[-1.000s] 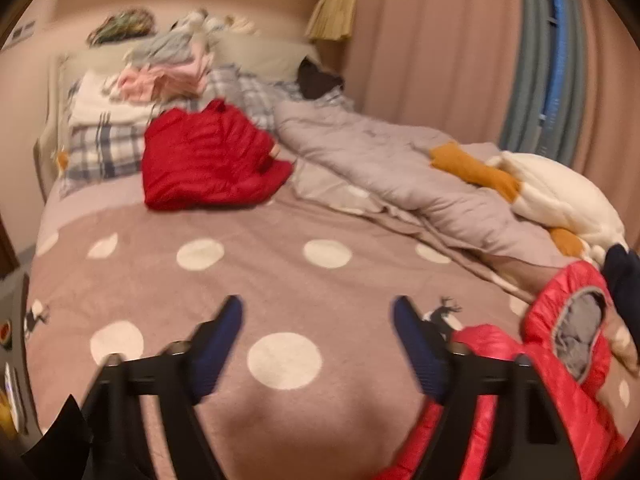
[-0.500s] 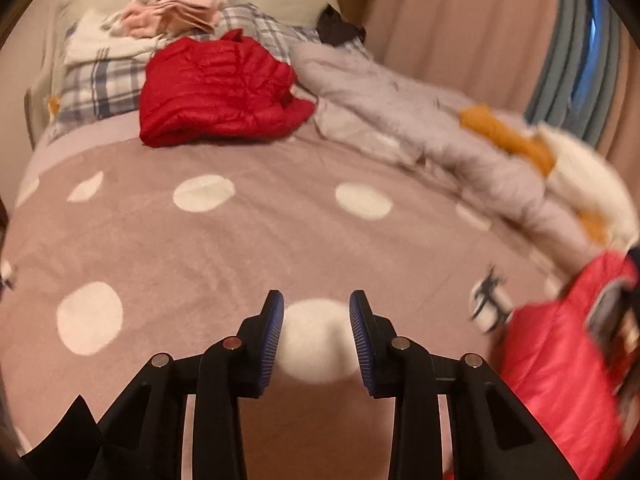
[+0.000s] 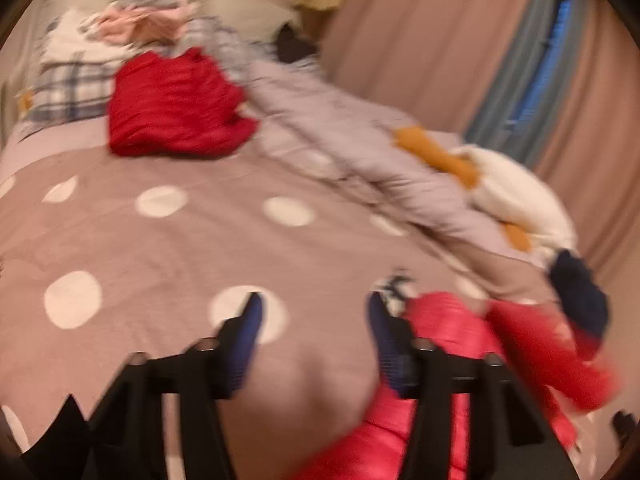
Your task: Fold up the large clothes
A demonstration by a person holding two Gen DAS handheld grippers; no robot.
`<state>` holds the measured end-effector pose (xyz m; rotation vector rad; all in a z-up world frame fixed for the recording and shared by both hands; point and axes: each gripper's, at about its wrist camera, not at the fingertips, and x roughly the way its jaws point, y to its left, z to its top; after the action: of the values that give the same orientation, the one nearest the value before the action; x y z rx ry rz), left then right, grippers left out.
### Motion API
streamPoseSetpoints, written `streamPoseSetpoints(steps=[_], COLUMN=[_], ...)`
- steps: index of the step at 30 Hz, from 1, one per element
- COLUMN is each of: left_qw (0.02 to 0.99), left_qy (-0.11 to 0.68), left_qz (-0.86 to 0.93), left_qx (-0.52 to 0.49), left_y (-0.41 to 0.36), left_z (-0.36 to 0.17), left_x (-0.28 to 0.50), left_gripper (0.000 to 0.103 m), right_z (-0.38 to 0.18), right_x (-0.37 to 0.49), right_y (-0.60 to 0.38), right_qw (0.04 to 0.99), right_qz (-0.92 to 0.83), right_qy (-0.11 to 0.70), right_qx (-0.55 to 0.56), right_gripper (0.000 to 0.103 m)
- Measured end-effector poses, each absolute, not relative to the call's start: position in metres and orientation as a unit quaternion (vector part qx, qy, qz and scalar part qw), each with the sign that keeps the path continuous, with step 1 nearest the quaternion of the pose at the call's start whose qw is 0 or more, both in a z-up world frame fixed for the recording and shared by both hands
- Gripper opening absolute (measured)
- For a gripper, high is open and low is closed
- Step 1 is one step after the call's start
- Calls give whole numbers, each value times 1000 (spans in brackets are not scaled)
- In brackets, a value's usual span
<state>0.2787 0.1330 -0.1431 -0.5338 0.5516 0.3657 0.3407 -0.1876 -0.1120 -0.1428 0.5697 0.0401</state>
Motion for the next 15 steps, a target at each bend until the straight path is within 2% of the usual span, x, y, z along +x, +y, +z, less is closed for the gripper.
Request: streamPoseSetpoints(steps=[1,2,5,9,11,12,13,14,15], left_qw=[916,919,909,821,778,774,784,799,814], left_qy=[262,264,298,406,447,459,466,476,474], left_qz=[158,140,38,-113,-146,-159,-153,-130,-118], left_qx=[-259,-259,-290,-385,-417,-407,-380,-343,-315], left_y=[125,117,92,53,31,15,3,-6,-12], left_z=[-139,-136,-139,-185,-209,-218,-222,-222,-220], left_x=[279,281,305,368,398,413,422,425,421], left_gripper=[76,80,83,84,81,63,34,27,23], right_z=[-111,-110,-108,-142,-176,-193,-206,-217,-225], right_x=[329,324,330,367,396,411,417,425,427], right_y=[-194,-201,-229,-237,-226,-221,-213,-209,-208], right_qw=[957,958,958,927,897,884,874,863,856], right_qz=[24,24,23,46,59,77,84,81,76], right_qy=[280,282,281,328,371,388,403,421,428], right_qx=[-66,-52,46,174,232,250,259,269,280], right_gripper=[83,83,95,93,83,60,17,8,9])
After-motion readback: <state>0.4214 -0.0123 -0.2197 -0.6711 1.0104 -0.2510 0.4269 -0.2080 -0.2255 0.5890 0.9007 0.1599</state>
